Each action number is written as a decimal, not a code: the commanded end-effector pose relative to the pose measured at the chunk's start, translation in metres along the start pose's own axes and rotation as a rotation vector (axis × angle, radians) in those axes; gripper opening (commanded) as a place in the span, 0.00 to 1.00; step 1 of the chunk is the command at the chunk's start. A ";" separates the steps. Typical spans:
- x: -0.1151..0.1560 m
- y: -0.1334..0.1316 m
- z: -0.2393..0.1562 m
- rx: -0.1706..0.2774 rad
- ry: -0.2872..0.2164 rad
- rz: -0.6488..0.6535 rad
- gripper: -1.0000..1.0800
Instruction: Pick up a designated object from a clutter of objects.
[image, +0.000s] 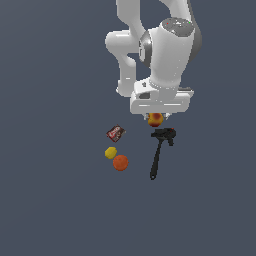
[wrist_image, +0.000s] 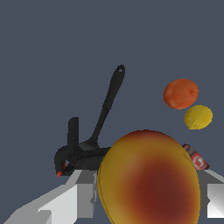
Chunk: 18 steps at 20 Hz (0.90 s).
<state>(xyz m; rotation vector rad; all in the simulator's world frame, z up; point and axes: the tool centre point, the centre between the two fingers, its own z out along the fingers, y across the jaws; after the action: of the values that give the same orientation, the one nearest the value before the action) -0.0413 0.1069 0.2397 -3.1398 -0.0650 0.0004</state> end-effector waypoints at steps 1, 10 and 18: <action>-0.011 0.010 -0.020 0.001 0.001 0.000 0.00; -0.050 0.051 -0.096 0.003 0.001 0.000 0.00; -0.076 0.080 -0.150 0.002 0.000 0.001 0.00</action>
<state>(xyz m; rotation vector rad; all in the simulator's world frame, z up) -0.1096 0.0285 0.3804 -3.1375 -0.0628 -0.0001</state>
